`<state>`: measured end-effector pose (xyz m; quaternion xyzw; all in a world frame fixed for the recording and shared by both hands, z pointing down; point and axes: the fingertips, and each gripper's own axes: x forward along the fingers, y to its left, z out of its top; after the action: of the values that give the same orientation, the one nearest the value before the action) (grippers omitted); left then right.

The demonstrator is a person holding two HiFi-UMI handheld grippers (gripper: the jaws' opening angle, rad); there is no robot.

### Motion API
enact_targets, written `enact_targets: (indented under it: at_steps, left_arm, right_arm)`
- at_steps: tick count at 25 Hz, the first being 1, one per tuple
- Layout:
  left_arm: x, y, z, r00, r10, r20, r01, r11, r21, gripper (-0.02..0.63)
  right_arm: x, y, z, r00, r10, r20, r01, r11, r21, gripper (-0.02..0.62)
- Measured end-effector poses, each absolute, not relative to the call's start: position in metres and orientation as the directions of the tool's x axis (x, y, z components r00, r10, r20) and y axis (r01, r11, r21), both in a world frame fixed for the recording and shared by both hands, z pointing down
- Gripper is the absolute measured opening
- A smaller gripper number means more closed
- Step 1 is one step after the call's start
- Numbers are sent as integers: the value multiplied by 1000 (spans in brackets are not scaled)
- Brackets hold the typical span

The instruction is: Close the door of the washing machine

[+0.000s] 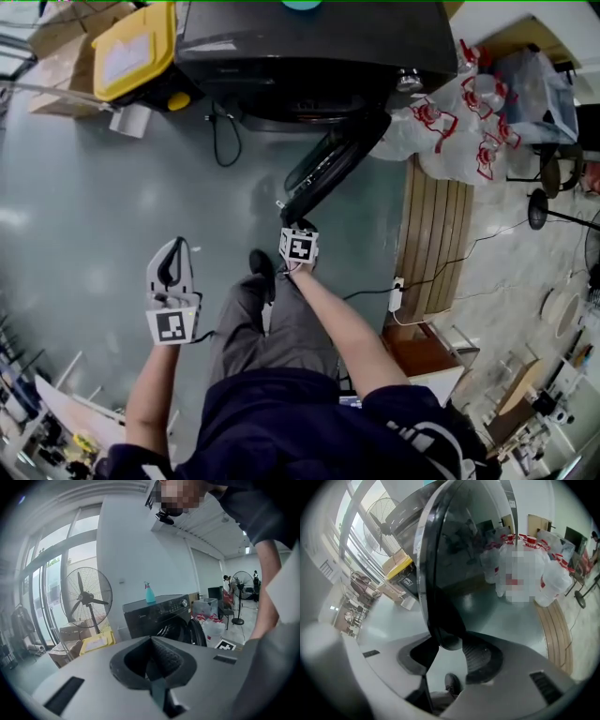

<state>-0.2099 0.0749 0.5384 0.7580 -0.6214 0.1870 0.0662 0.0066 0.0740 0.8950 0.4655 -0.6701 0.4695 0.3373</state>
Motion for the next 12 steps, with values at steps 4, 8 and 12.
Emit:
enact_targets:
  at_steps: [4, 8, 12]
  left_arm:
    - [-225, 71, 537, 146, -916, 373, -968, -210, -136, 25]
    - [-250, 60, 545, 172, -912, 371, -960, -239, -143, 25]
    - [-281, 43, 556, 219, -897, 385, -946, -292, -142, 25]
  right_arm:
    - [-6, 64, 894, -332, -306, 892, -943, 114, -312, 176]
    - [-29, 48, 892, -322, -323, 890, -946, 75, -315, 176]
    - [-53, 27, 893, -303, -338, 891, -949, 20, -315, 176]
